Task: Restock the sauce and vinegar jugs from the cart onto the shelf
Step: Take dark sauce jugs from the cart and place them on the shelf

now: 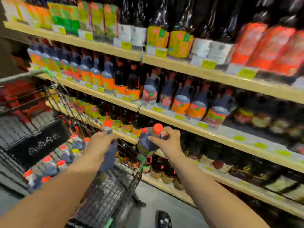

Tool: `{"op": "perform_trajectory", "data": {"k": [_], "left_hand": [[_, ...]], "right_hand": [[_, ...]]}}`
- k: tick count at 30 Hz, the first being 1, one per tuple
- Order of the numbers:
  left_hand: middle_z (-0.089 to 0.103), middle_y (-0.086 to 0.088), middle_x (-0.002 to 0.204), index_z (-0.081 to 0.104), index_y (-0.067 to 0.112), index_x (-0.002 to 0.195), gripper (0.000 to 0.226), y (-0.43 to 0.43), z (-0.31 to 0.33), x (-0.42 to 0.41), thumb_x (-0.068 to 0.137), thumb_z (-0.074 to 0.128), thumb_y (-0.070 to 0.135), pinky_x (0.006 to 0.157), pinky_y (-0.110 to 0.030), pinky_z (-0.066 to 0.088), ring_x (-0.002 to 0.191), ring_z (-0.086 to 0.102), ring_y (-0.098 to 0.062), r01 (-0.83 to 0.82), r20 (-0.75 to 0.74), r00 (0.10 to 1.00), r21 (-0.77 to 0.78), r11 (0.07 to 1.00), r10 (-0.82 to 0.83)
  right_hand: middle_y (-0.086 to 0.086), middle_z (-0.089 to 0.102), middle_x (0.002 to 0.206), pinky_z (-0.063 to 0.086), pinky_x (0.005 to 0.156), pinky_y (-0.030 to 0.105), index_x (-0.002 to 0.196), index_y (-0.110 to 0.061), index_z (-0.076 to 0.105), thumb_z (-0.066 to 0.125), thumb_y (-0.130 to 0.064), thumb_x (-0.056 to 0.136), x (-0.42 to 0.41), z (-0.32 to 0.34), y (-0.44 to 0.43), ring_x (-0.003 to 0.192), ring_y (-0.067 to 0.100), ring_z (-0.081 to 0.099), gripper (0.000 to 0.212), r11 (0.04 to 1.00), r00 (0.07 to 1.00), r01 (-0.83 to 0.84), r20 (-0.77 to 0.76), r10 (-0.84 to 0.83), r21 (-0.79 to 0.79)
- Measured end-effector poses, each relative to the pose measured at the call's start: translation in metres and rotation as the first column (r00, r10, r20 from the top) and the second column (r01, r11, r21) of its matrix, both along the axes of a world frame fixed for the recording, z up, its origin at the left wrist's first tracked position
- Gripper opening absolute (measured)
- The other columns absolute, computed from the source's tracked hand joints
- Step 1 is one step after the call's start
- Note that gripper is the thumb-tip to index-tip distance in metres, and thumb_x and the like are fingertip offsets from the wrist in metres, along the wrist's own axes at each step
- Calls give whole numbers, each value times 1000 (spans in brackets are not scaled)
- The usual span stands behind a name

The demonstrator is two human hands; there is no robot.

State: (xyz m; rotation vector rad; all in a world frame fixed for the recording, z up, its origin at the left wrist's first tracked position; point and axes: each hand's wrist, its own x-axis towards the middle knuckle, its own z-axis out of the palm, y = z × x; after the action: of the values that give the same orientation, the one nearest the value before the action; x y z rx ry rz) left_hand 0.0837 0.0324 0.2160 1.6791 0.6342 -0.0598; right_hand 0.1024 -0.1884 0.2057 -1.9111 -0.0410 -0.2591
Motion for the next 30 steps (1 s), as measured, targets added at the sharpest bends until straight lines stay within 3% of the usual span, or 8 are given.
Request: {"op": "perform_trajectory", "data": {"k": [4,6,9,14,18,21,24,30], "left_hand": [[66,-23,93,63,9,79,10,-44,20,22,80,70,17,77,-45,50,94,64,-36,20,160,987,89,996,-34],[67,-20,87,63,12,73,14,-74,26,28,74,75,18,68,-38,47,95,65,-36,63,211,975,56,996,-74],[67,-24,101,66,8,79,18,-120,26,39,71,77,20,77,-45,49,95,64,-35,187,222,957,9,982,-184],[67,-18,94,63,12,71,14,-198,10,65,76,75,15,81,-46,52,90,64,-31,314,193,933,-26,949,-303],[69,-12,96,68,13,86,17,-256,-5,87,73,78,15,84,-45,50,93,64,-31,432,193,889,-48,901,-416],[69,-16,105,68,4,102,31,-295,-14,105,74,76,14,84,-43,50,100,64,-33,514,176,848,-42,857,-500],[69,-18,102,68,-4,97,30,-324,-20,122,74,76,13,77,-37,46,98,64,-32,561,160,819,-23,828,-550],[64,-5,84,60,11,74,17,-356,-28,147,72,77,11,58,-27,41,80,58,-19,608,147,785,5,794,-602]], "right_hand": [[5,40,72,34,62,24,61,-7,47,85,-11,62,-18,15,-63,78,21,44,38,984,982,179,61,-180,29],[5,42,69,39,63,28,59,-5,49,86,-9,61,-23,18,-95,73,25,47,37,962,956,269,106,-273,51],[22,58,84,48,80,47,78,9,59,85,-8,63,-26,21,-140,86,37,58,34,924,922,366,94,-376,113],[-4,57,80,40,64,2,90,-13,58,80,-5,69,-17,26,-212,73,5,55,32,874,881,415,131,-455,252],[-12,59,94,37,66,-2,104,-21,59,79,-14,73,3,26,-271,79,-17,54,38,871,851,445,205,-484,208],[-7,61,109,41,75,5,114,-20,59,79,-18,73,27,26,-309,98,1,57,45,888,858,442,229,-460,128],[-3,62,101,43,74,13,113,-16,61,79,-15,72,58,26,-337,88,7,58,45,900,870,433,238,-431,50],[-7,42,63,31,48,12,69,-19,43,78,-13,70,120,19,-367,56,0,40,35,919,920,377,164,-357,-116]]}}
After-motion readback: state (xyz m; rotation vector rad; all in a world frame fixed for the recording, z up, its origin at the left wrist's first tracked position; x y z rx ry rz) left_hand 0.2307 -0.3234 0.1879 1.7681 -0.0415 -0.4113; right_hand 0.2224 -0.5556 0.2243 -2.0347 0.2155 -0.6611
